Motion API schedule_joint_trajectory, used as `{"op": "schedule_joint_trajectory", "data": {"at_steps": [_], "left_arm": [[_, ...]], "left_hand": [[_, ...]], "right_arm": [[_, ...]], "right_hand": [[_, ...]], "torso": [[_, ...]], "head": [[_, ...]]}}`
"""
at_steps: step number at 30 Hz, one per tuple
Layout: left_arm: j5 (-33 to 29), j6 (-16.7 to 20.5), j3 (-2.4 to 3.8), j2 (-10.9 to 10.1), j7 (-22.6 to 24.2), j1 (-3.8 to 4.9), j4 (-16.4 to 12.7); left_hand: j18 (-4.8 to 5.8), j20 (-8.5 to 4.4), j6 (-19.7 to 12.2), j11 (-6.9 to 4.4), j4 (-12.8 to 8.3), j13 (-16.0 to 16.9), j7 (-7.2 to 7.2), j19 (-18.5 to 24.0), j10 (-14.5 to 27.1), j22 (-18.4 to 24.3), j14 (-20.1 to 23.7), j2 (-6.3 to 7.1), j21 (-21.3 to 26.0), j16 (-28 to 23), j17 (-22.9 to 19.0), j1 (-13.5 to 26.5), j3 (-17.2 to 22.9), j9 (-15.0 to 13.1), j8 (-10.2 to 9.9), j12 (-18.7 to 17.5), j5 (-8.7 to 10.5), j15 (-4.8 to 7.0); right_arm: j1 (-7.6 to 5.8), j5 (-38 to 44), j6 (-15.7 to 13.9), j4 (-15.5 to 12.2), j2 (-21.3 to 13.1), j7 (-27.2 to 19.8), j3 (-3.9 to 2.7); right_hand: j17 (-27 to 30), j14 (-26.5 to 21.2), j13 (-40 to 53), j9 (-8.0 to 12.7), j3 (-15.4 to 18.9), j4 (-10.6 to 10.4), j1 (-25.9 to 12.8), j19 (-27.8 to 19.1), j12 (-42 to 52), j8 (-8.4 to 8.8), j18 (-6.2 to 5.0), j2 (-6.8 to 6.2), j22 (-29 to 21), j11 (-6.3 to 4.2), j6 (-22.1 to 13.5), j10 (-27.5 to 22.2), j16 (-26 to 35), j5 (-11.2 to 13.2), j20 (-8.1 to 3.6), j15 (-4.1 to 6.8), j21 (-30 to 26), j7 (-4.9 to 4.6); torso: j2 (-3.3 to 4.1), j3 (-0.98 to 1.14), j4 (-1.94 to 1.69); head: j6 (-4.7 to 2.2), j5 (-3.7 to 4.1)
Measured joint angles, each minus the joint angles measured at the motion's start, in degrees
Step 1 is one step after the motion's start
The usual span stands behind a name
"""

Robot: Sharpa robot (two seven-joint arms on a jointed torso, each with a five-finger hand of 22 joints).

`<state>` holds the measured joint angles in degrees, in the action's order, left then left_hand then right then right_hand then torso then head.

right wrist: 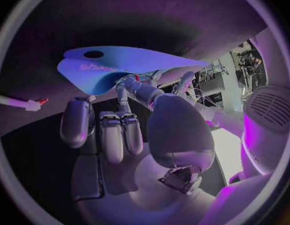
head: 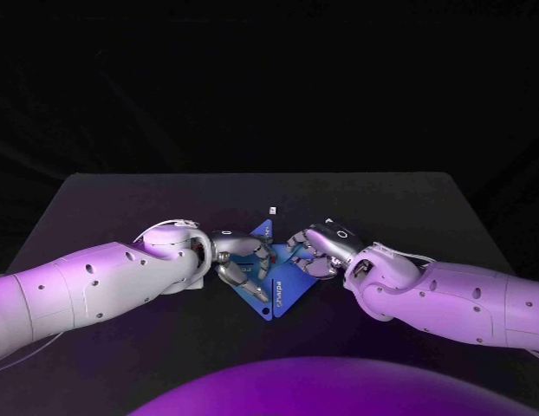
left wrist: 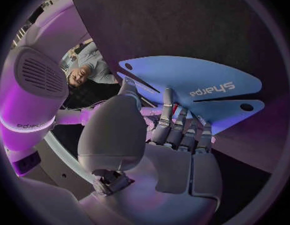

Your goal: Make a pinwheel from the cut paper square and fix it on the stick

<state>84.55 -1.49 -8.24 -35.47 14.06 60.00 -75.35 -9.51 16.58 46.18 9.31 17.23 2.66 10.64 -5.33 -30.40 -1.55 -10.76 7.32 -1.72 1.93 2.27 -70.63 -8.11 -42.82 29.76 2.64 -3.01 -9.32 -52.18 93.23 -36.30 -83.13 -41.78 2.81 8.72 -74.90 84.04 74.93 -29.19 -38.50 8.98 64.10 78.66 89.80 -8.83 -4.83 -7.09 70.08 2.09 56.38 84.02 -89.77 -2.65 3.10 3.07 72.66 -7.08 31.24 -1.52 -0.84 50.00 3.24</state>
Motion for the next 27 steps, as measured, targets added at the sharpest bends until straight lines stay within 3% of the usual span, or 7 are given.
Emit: {"op": "schedule_joint_trajectory", "data": {"at_steps": [10, 11, 21, 27], "left_arm": [[0.0, -0.1, 0.01, 0.0, -0.1, 0.01, -0.1], [0.0, -0.1, 0.01, 0.0, -0.1, 0.01, -0.1], [-0.1, -0.2, -0.01, 0.0, -0.3, 0.01, -0.1], [-0.1, -0.3, -0.01, 0.0, -0.3, 0.01, 0.0]], "left_hand": [[0.00, 0.00, 0.0, 0.20, 0.0, 0.0, 0.00, 0.0, 0.2, 0.0, 0.0, 0.00, 0.0, 0.0, 0.0, 0.0, 0.0, -0.1, 0.0, 0.0, 0.00, 0.00], [0.00, 0.00, 0.0, 0.21, 0.0, 0.0, 0.00, 0.0, 0.2, 0.0, 0.0, 0.00, 0.0, 0.0, 0.0, 0.0, 0.0, -0.1, 0.0, 0.0, 0.00, 0.00], [0.00, 0.00, 0.0, 0.21, 0.0, 0.0, 0.00, 0.0, 0.6, 0.0, 0.0, 0.00, 0.0, 0.0, 0.0, 0.0, 0.0, -0.2, 0.2, 0.0, 0.00, 0.00], [0.00, 0.00, 0.0, 0.21, 0.0, 0.0, 0.00, 0.0, 0.6, 0.0, 0.0, 0.23, 0.0, 0.0, 0.0, 0.2, 0.0, -0.3, 0.2, 0.0, 0.00, 0.00]], "right_arm": [[-0.33, -1.9, 2.8, 1.3, 0.6, 1.2, -0.02], [-0.34, -2.0, 3.1, 1.4, 0.7, 1.3, -0.02], [-0.49, -3.1, 6.1, 1.8, 1.5, 1.9, -0.05], [-0.51, -3.5, 6.8, 1.9, 1.5, 2.0, -0.06]], "right_hand": [[0.0, 0.0, 0.0, 1.6, -0.6, -1.2, 0.0, -0.1, 0.0, 1.63, 0.01, 0.01, -0.2, 0.68, -1.2, -0.1, 0.0, 0.0, 0.51, -0.82, -0.2, -0.78], [0.0, 0.0, 0.0, 1.8, -0.6, -1.6, -0.5, -0.1, 0.0, 1.81, 0.01, 0.46, -0.2, 0.68, -1.5, -0.1, 0.0, 0.0, 0.51, -0.82, -0.2, -0.96], [0.0, 0.0, 0.0, 2.6, -1.7, -2.6, -1.0, -0.1, 0.0, 1.82, 0.00, 1.74, 0.0, 0.89, -1.6, 0.1, 0.0, -0.2, 0.92, -0.82, -0.2, -0.73], [0.0, 0.0, 0.0, 2.7, -1.9, -2.8, -1.0, -0.1, 0.0, 1.84, 0.00, 1.74, 0.0, 0.89, -1.5, 0.1, 0.0, -0.2, 0.92, -0.82, -0.2, -0.65]], "torso": [[0.01, -0.03, -0.05], [0.01, -0.03, -0.05], [0.02, -0.07, -0.07], [-0.01, -0.08, -0.03]], "head": [[0.00, 0.04], [0.00, 0.02], [0.00, -0.08], [0.00, -0.13]]}}
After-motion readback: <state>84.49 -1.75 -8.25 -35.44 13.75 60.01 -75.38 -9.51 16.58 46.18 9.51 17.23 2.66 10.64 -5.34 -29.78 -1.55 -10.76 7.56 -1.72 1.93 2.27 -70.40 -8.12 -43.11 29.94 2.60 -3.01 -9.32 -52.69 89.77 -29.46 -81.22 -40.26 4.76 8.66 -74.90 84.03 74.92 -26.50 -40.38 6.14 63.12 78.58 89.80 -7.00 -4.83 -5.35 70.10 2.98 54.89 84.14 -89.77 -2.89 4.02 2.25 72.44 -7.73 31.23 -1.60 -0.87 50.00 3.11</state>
